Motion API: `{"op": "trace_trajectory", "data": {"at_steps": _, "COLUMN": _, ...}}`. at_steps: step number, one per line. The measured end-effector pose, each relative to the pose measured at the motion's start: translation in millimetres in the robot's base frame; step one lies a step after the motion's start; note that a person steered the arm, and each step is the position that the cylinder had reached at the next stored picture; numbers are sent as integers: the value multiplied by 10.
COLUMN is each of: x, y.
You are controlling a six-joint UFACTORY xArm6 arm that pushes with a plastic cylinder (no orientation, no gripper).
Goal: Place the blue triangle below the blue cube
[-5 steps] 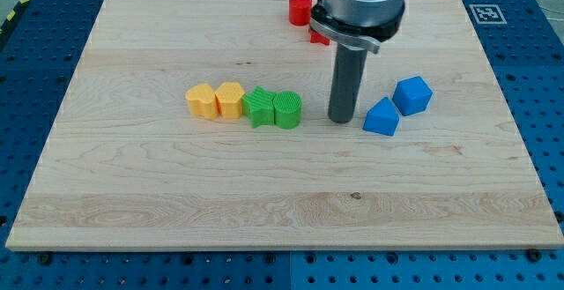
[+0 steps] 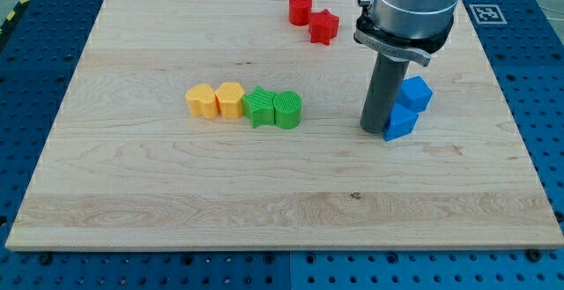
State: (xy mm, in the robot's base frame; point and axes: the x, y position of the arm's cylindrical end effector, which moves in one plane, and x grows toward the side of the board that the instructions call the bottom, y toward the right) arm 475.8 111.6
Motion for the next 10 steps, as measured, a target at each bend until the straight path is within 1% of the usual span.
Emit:
{"op": "trace_trajectory", "data": {"at_steps": 3, "x": 66, "y": 121}}
{"op": "trace_trajectory", "data": {"at_steps": 5, "x": 66, "y": 391}}
{"op": "trace_trajectory", "data": {"at_steps": 6, "x": 71, "y": 395}}
{"op": "trace_trajectory", "data": {"at_steps": 7, "x": 334, "y": 382}}
{"op": "trace_trajectory", "data": {"at_steps": 8, "x": 512, "y": 698}}
{"op": "trace_trajectory", "data": {"at_steps": 10, "x": 526, "y": 858}}
